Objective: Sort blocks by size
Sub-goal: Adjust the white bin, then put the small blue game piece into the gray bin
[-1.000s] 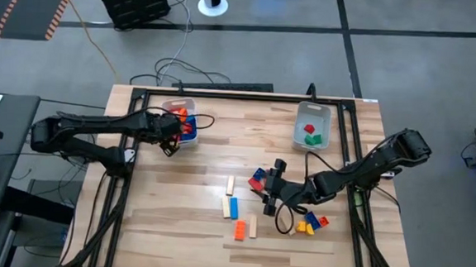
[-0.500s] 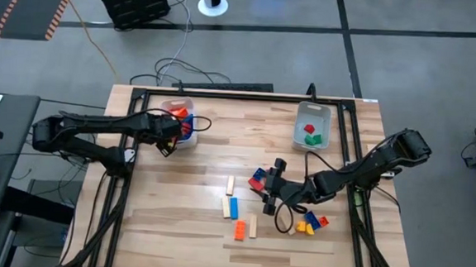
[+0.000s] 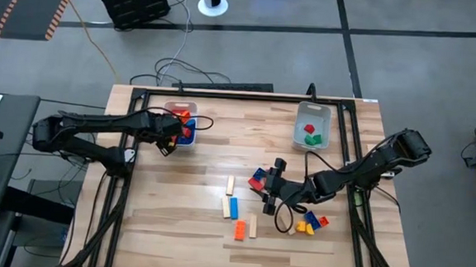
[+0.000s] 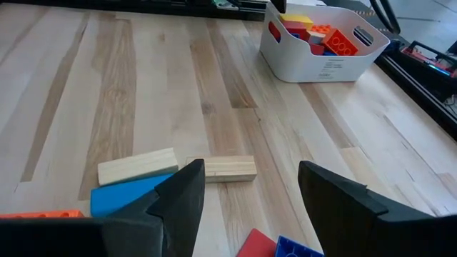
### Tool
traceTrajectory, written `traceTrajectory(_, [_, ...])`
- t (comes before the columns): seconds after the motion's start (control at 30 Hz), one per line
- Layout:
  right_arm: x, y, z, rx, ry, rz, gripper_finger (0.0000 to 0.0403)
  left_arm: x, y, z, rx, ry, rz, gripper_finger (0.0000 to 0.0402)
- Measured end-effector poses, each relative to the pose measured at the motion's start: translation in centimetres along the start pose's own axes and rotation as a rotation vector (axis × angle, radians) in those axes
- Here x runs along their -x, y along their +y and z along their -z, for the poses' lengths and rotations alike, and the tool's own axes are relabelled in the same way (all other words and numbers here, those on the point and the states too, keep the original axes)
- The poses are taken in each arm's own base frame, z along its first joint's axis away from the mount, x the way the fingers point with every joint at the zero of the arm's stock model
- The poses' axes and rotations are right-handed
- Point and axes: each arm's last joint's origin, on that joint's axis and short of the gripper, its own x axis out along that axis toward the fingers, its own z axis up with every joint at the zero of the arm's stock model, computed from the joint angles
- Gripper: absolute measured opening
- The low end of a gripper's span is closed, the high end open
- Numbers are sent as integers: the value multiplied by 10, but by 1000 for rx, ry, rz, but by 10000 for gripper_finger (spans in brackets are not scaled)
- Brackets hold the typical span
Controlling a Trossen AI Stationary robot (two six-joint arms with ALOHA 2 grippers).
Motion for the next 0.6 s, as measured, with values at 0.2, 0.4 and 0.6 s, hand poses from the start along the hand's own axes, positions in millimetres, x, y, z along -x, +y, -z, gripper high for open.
traceTrajectory(0.2, [0, 0, 0, -1, 2, -13, 253, 20, -4, -12, -27, -89, 40, 224])
traceTrajectory(0.4, [0, 0, 0, -8, 5, -21, 253, 70, -19, -30, -24, -301, 182, 224])
traceTrajectory(0.6, [0, 0, 5, -22, 58, -49, 253, 98, -75, -27, -162, -455, 469, 224])
